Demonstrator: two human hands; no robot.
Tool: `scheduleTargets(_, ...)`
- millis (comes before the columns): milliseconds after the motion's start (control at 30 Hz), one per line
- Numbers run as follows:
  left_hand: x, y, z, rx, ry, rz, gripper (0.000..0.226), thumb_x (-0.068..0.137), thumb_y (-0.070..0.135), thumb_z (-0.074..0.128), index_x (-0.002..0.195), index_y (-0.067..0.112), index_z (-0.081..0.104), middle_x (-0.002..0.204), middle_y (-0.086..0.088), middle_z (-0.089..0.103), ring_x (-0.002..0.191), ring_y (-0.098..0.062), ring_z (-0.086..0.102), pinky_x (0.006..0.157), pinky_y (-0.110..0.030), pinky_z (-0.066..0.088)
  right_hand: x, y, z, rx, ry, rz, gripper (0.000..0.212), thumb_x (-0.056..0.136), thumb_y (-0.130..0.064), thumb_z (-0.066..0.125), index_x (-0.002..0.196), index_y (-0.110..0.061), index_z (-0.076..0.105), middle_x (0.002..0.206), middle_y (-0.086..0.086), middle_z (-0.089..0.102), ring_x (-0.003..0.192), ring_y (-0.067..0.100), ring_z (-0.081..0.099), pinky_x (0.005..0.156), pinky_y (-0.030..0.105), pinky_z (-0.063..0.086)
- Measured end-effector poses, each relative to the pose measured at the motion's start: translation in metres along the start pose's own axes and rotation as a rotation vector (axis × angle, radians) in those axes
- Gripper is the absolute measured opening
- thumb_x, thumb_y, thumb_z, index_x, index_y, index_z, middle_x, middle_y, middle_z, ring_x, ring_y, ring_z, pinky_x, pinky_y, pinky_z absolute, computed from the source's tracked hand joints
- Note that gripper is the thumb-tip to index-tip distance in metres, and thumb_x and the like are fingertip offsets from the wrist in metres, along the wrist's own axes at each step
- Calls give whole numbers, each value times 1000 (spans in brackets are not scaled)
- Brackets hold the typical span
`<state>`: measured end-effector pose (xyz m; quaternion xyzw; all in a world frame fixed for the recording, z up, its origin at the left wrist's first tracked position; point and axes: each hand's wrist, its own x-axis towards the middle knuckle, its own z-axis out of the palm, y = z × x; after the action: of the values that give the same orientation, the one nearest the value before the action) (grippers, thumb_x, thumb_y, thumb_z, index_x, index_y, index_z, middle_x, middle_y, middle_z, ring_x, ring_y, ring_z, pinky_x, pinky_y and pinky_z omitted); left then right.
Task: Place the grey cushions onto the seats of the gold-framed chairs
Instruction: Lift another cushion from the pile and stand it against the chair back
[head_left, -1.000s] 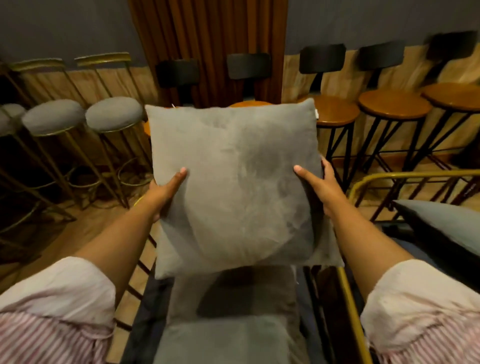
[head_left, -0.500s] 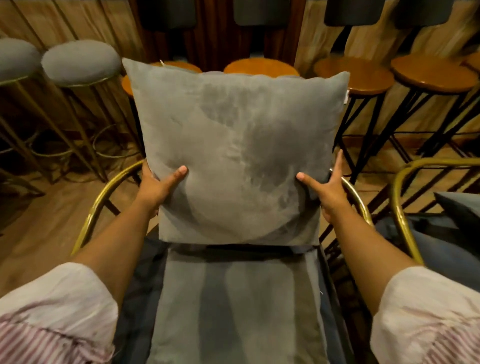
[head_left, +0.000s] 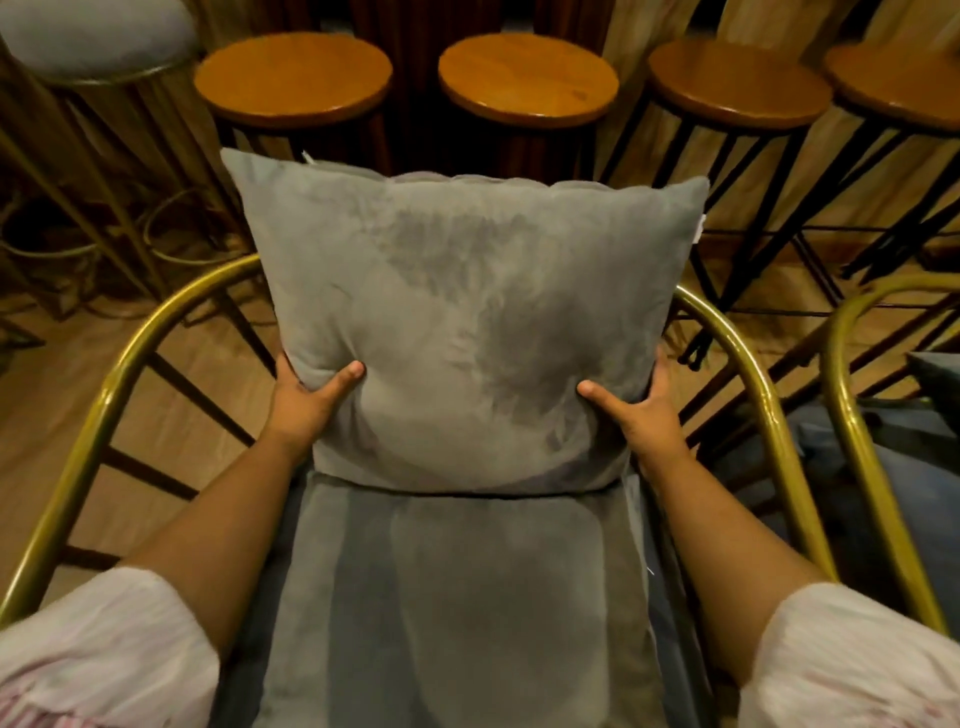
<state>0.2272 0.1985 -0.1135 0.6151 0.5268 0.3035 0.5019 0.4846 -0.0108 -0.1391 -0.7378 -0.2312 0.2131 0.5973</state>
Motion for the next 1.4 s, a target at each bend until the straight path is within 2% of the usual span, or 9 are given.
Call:
scheduleTargets(133,11,5,0,34,-20,10,84,83,28,66,149,17,15,156,-6,28,141,-26,31,99,-25,28,5,1,-4,-58,-1,6,105,67,-28,83,150,-23,17,147,-8,33,130,9,35,104,25,31)
scheduleTargets(300,18,-12,5,120,-65,-77,87,81,25,70,148,12,17,154,-10,31,139,-30,34,108,-37,32,4,27,-1,-122,-82,128,126,50,-58,82,149,-32,9,155,1,26,141,24,30,116,44,28)
scheduleTargets(433,23,-8,2,136,-109,-132,89,79,30,71,148,13,18,154,-9,31,139,-31,34,111,-42,33,7,24,-1,-132,-111,135,123,57,-51,83,151,-29,7,156,1,25,142,23,29,117,43,27)
scheduleTargets(567,0,4,-7,187,-122,-147,85,80,42,67,148,14,25,152,-11,37,137,-34,39,109,-43,37,-10,6,-8,-173,-140,113,97,78,-26,75,151,-19,12,154,2,31,139,20,33,111,29,29)
scheduleTargets(833,-95,96,-9,506,-375,-103,69,87,50,53,138,5,43,142,-17,48,128,-34,47,102,-40,38,-72,-94,-59,-394,-251,166,61,91,-17,60,145,-6,33,146,17,43,137,29,40,107,32,33)
scheduleTargets(967,-169,153,12,546,-468,86,46,89,47,51,106,6,62,110,-15,61,100,-24,56,83,-30,37,-121,-156,-104,-512,-190,37,44,91,-17,59,133,-4,51,133,18,57,125,30,51,96,27,38)
scheduleTargets(1100,-239,203,43,487,-625,216,46,92,45,48,114,8,64,115,-10,64,109,-25,58,84,-27,37,-162,-187,-162,-505,-67,4,37,90,-22,61,122,-4,61,117,16,63,111,27,57,95,32,42)
scheduleTargets(1267,-309,241,105,448,-728,370,38,93,41,48,106,10,66,99,-8,63,91,-19,58,76,-26,43,-199,-185,-258,-402,72,22,33,92,-19,58,122,-6,61,126,14,62,118,27,56,97,30,40)
scheduleTargets(1400,-362,254,182,400,-784,377,42,92,42,48,103,6,67,102,-15,66,99,-26,61,88,-35,45,-224,-152,-354,-393,162,40,32,91,-21,59,121,-11,62,122,12,65,116,24,58,103,41,44)
